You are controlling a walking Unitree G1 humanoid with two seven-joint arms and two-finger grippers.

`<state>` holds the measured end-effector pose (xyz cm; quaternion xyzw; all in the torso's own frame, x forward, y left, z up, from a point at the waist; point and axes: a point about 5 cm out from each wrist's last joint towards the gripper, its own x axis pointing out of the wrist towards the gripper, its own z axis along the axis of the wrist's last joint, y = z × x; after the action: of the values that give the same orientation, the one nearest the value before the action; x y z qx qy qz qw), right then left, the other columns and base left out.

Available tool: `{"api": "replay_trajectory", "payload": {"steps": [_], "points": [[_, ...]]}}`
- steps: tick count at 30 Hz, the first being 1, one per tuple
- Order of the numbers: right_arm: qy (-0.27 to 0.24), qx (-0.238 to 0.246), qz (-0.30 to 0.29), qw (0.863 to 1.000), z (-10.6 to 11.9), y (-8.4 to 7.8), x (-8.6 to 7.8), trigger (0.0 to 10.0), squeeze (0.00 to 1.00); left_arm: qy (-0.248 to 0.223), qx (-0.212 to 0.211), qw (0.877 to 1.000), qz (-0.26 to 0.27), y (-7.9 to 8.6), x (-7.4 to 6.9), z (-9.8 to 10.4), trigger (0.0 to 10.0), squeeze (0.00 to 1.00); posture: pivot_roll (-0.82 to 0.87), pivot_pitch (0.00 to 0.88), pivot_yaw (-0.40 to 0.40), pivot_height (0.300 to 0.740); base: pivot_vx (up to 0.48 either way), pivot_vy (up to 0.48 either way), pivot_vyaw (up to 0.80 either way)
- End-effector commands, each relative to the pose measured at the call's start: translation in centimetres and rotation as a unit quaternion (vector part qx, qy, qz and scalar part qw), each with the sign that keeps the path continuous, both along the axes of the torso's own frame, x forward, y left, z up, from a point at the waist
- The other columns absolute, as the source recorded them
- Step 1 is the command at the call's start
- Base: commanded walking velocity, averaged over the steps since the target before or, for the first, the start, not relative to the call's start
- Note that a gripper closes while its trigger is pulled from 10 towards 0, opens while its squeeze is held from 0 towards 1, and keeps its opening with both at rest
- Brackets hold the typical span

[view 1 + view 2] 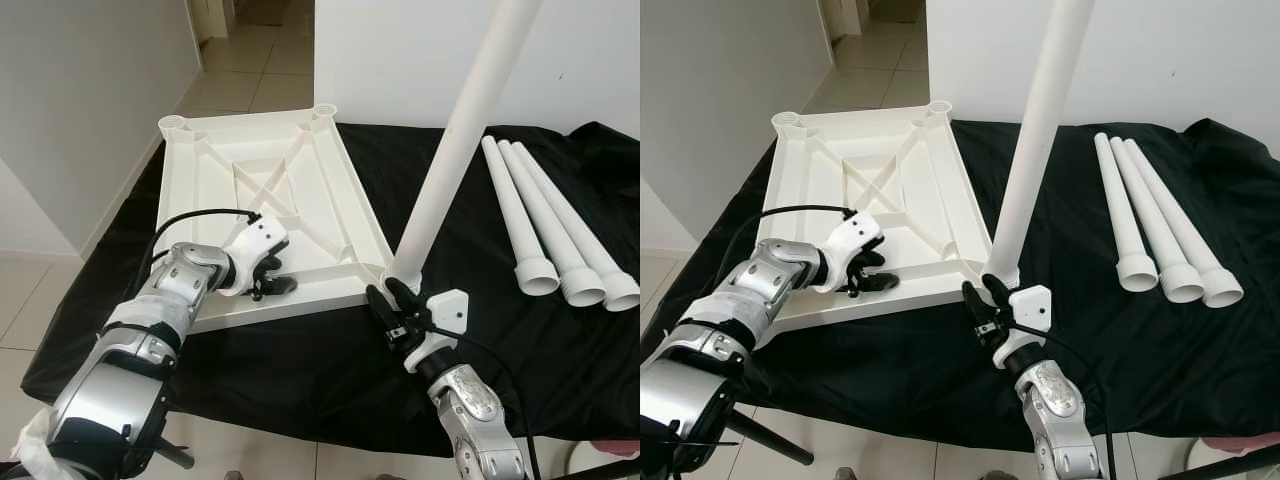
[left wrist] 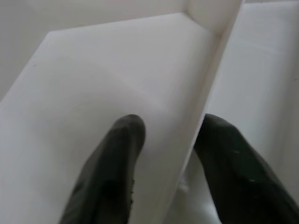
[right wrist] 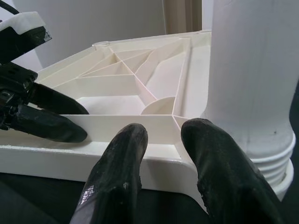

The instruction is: Building children table

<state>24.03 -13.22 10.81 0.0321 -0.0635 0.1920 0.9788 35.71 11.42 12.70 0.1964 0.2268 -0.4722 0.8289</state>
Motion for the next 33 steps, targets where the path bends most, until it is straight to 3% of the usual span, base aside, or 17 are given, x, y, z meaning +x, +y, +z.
{"api": "replay_trajectory", "payload": {"steps": [1, 2, 3, 14, 28, 29, 33], "points": [[0.002, -0.004, -0.004, 1.0, -0.2, -0.1, 0.1, 10.0, 0.0, -0.046, 0.014, 0.997, 0.068, 0.0, 0.7, 0.0, 2.4, 0.0, -0.12, 0.0, 0.054, 0.74, 0.0, 0.0, 0.0], [0.002, -0.004, -0.004, 1.0, -0.2, -0.1, 0.1, 10.0, 0.0, -0.046, 0.014, 0.997, 0.068, 0.0, 0.7, 0.0, 2.4, 0.0, -0.12, 0.0, 0.054, 0.74, 0.0, 0.0, 0.0], [0.001, -0.003, -0.004, 1.0, -0.2, 0.0, 0.2, 10.0, 0.0, -0.046, 0.011, 0.997, 0.06, -0.4, 0.6, -0.1, 0.0, 0.0, -0.12, 0.0, 0.054, 0.74, 0.0, 0.0, 0.0], [-0.002, 0.003, -0.007, 1.0, -0.2, 0.3, 0.4, 10.0, 0.0, -0.043, -0.006, 0.998, 0.034, -3.1, -0.4, -0.6, 0.0, 0.0, -0.11, 0.0, 0.058, 0.74, 0.0, 0.0, 0.0], [-0.006, 0.007, -0.011, 1.0, -0.1, 0.4, 0.7, 10.0, 0.0, -0.062, -0.031, 0.995, 0.072, -4.2, 0.0, 0.3, 0.0, 0.0, -0.11, 0.0, 0.057, 0.74, 0.0, 0.0, 0.0], [-0.006, 0.006, -0.009, 1.0, -0.1, 0.5, 0.7, 10.0, 0.0, -0.072, -0.037, 0.995, 0.062, -4.9, 0.0, 0.7, 9.7, 0.0, -0.11, 0.0, 0.054, 0.74, 0.0, 0.0, 0.0], [-0.009, 0.005, -0.008, 1.0, 0.0, 0.5, 0.9, 10.0, 0.0, -0.077, -0.054, 0.994, 0.046, -5.6, -0.1, 1.4, 10.0, 0.0, -0.11, 0.0, 0.054, 0.74, 0.0, 0.0, 0.0]]}}
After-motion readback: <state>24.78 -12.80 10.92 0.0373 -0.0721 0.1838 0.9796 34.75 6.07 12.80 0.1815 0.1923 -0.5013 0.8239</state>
